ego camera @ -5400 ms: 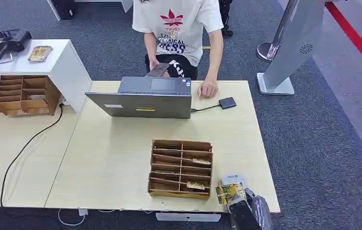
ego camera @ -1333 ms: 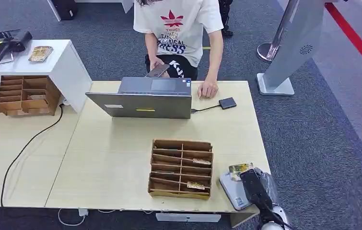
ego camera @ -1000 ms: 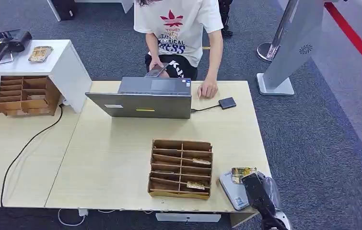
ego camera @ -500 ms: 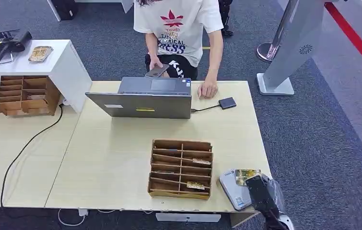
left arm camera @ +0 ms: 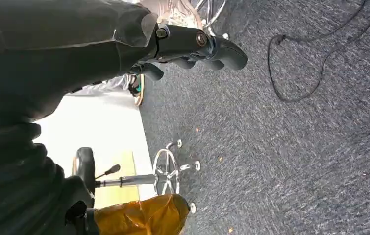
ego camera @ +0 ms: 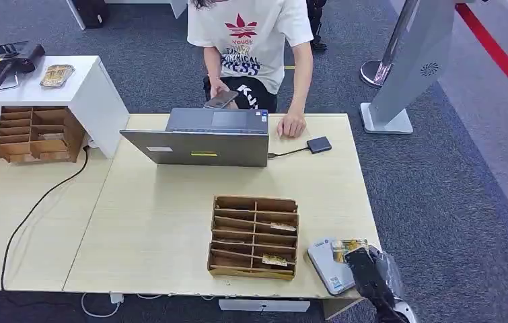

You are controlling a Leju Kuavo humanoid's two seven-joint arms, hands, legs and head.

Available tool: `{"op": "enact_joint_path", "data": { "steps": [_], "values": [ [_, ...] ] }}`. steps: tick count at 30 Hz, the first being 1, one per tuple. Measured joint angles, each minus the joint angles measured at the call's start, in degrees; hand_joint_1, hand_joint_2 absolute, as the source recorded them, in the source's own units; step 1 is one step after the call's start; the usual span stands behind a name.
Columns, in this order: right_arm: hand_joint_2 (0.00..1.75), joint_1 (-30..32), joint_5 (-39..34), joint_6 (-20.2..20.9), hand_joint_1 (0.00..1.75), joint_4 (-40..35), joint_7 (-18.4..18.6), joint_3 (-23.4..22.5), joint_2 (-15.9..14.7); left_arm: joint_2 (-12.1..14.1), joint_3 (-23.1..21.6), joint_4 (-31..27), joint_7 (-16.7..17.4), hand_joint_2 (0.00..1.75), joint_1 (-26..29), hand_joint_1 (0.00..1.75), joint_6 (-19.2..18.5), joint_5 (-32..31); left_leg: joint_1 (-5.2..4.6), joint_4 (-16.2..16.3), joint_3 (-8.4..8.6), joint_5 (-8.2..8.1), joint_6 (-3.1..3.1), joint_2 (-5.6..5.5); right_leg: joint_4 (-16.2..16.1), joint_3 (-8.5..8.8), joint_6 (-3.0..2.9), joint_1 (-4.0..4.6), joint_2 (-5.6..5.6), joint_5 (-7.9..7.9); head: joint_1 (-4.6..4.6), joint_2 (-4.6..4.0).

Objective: Pass the card to the sensor for recognition and then transmit it.

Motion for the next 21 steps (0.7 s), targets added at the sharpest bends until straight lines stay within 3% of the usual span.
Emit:
{"op": "enact_joint_path", "data": {
  "steps": [21],
  "values": [
    [1.75, 1.97, 1.95, 1.49, 1.75, -2.23, 1.20, 0.00, -1.33, 0.02, 0.00, 0.00, 0.00, 1.75, 0.01, 0.00, -0.02, 0.70, 0.00, 0.00, 0.00, 0.00, 0.00, 0.00, 0.00, 0.00, 0.00, 0.00, 0.00, 0.00, 0.00, 0.00]
  ]
}}
